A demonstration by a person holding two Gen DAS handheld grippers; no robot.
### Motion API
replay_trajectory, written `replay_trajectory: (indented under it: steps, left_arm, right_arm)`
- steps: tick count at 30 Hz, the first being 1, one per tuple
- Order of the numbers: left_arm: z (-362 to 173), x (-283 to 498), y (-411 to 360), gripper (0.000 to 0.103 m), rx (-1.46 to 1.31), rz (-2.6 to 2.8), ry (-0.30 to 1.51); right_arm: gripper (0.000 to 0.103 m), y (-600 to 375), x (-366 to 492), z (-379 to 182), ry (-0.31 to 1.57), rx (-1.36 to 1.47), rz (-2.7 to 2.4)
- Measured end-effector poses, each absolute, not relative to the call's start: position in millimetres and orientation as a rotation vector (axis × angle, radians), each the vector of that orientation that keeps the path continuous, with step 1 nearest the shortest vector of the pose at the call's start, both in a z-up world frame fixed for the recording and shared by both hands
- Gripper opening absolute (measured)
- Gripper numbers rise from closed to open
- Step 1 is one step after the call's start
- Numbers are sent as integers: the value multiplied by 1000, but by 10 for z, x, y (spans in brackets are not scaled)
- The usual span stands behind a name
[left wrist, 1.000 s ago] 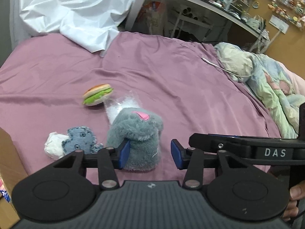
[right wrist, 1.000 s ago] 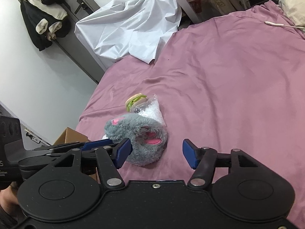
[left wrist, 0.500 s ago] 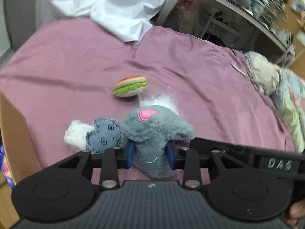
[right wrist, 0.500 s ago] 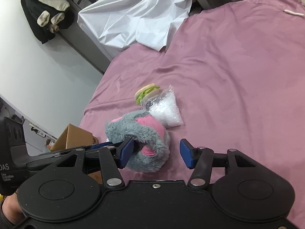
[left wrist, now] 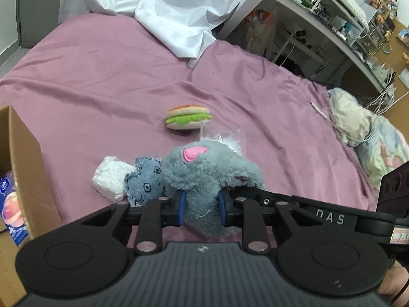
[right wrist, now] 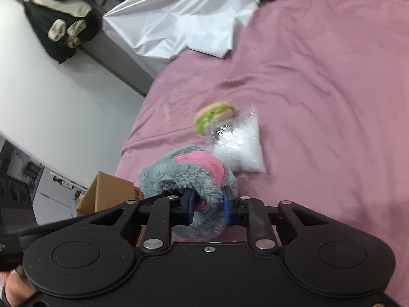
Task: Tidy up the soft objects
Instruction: 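Lift and carry the gray plush mouse over the cardboard box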
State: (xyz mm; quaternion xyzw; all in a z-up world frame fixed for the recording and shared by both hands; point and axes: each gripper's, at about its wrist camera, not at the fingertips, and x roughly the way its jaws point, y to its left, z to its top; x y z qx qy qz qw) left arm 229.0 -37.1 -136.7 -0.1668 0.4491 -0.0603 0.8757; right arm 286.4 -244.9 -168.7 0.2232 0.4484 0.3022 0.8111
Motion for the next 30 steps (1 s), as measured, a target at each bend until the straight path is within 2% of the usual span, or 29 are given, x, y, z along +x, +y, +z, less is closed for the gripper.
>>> replay_trajectory:
  steps: [18, 30]
  left_arm:
    - [-733, 1853, -314, 24, -291, -102, 785]
    - [-524, 1498, 24, 24, -315, -44, 719]
  right_arm:
    - [21, -2149, 2577, -976, 808, 310, 713]
    - [21, -1751, 2349, -768, 749, 234, 790]
